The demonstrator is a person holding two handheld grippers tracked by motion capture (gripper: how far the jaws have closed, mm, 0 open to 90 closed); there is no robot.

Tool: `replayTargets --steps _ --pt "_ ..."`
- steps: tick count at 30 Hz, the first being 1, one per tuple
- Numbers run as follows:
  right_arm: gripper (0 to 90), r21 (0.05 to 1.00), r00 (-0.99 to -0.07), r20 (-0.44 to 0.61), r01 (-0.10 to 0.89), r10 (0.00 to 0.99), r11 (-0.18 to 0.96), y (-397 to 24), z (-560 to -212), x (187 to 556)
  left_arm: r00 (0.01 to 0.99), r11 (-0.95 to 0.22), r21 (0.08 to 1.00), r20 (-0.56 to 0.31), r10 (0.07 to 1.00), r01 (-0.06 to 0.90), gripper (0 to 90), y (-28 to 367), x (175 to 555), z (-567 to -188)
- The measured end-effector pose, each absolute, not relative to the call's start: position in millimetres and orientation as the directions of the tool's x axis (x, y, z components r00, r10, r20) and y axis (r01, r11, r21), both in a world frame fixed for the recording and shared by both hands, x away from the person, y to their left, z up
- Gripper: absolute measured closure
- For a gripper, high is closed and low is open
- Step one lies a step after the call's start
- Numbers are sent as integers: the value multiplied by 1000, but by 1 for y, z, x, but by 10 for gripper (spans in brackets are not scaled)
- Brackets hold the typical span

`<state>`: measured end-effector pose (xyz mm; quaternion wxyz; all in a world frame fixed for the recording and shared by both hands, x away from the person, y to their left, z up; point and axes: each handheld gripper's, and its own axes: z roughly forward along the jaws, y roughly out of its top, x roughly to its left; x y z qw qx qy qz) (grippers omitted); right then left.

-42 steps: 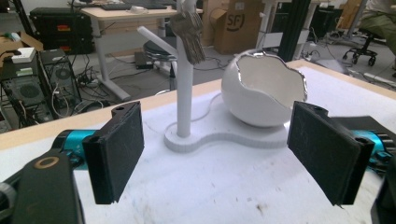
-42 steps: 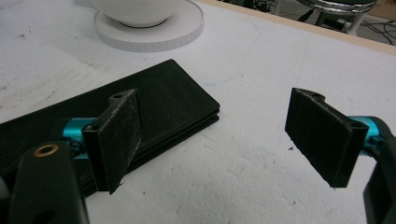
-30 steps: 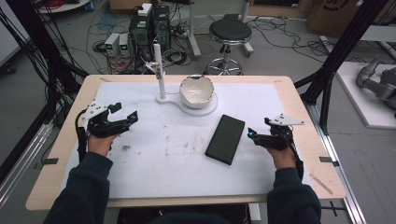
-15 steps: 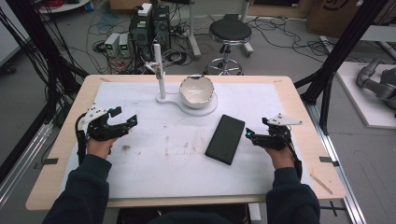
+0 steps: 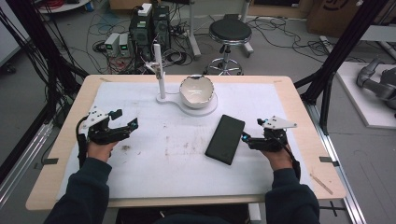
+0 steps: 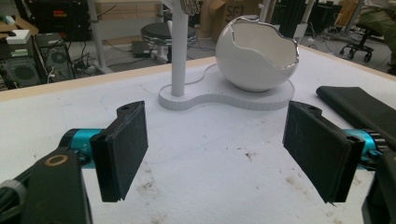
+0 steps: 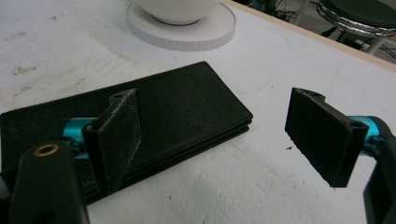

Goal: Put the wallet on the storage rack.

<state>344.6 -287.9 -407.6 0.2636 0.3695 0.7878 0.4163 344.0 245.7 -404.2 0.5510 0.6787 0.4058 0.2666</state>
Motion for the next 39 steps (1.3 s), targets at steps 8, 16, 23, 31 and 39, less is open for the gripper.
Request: replayTargets --steps 8,16,23,31,39 --pt "196 831 -594 -94 395 799 391 -288 -413 350 524 -62 960 -94 846 272 221 247 345 -408" --pt "195 825 -637 -81 389 766 411 -267 -417 348 518 -62 959 -95 850 278 224 248 347 -409" --pt "207 795 -690 -52 410 722 448 -236 -427 355 518 -61 958 -97 850 280 228 248 347 -409" --pt "274 790 -736 -57 380 674 481 -188 -428 363 513 -57 957 -102 852 284 233 248 347 -411" --pt "392 699 -768 -150 363 622 617 -166 -438 363 512 -47 956 -112 852 288 234 250 348 -411"
